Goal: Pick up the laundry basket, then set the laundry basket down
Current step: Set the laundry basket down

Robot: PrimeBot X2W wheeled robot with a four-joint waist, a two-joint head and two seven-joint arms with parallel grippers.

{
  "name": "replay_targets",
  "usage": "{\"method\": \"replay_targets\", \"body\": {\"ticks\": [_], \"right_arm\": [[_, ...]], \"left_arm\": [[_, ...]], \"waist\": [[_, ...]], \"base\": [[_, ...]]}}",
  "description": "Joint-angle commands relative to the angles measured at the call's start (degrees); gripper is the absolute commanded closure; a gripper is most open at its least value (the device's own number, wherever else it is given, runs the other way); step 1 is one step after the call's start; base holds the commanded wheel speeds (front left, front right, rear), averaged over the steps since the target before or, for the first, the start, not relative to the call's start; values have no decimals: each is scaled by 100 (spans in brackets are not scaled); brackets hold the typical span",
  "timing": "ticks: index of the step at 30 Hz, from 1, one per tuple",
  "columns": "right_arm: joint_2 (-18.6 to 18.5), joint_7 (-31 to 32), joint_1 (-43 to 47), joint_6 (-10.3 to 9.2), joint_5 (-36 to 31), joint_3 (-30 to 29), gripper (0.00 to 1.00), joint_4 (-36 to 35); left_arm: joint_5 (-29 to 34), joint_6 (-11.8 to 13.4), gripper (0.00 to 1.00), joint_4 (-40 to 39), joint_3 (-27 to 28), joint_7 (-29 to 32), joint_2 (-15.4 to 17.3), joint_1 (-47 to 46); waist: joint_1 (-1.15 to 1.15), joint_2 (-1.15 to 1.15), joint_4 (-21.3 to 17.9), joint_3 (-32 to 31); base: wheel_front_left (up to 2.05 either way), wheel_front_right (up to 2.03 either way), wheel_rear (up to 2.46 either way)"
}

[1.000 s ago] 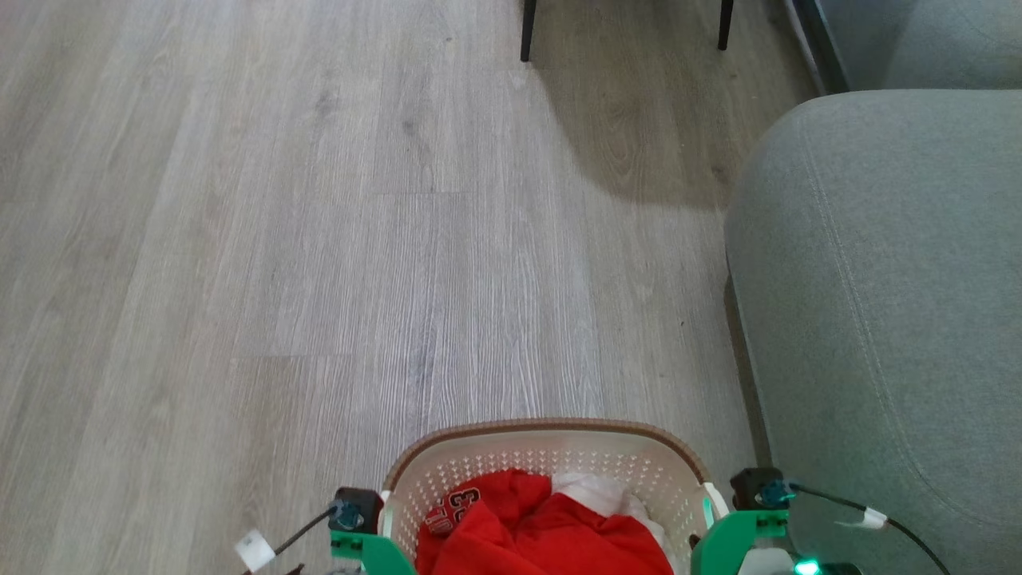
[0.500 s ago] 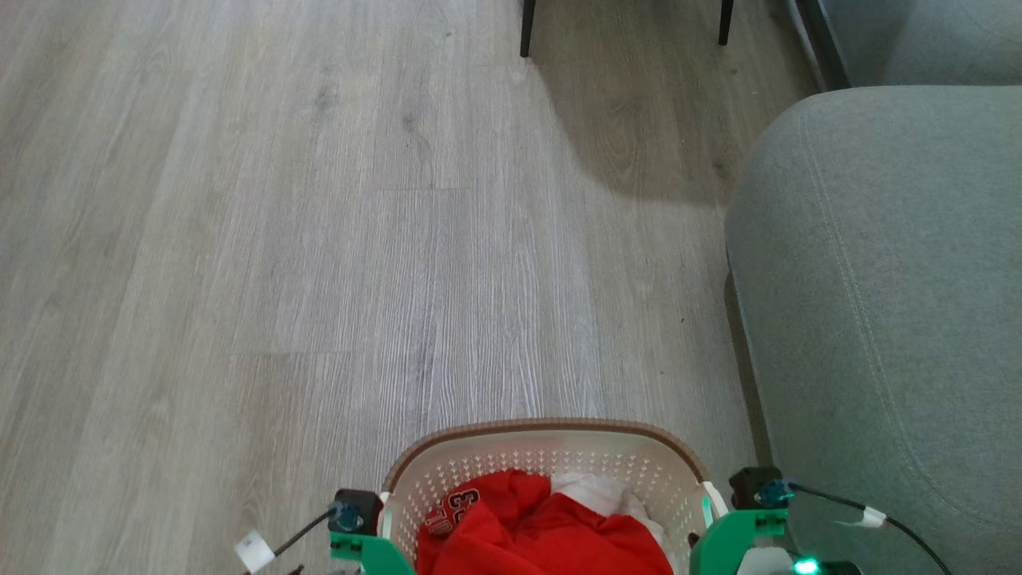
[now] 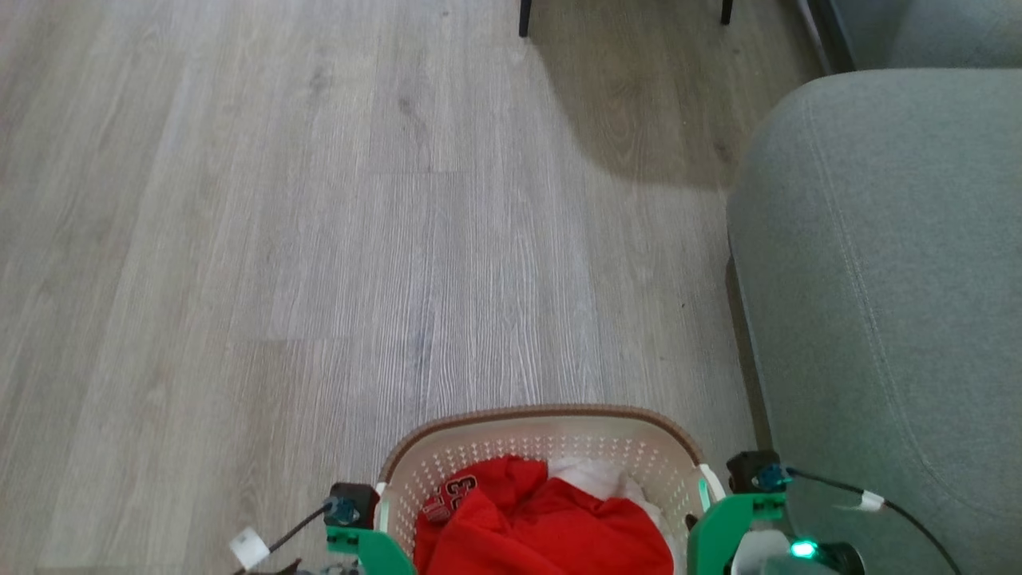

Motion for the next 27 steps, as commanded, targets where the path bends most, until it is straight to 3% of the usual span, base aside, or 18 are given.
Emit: {"method": "replay_targets", "body": {"ticks": [1,13,24,27], "right_arm": [[-85,-94,-208,-9,1,103,100,18],[-85,-291,-949,-9,60,188,100,88],[-85,-493,-2084,-9,-140,115,100,189],[-85,-543,-2573,-9,-269,6,100,208]], "left_arm": [[-13,53,100,39,67,-86,219,-317],[-47,107,100,45,35,-300,219,-954],[13,181,100,100,56,-473,219,-1945],[46,220,100,73,63,-561,219,-2394]], "waist": [[0,0,-6,47],[0,0,-43,834],[0,0,-84,2066],[0,0,-85,2652]], "base": [[0,0,0],[0,0,0],[0,0,0],[0,0,0]]}}
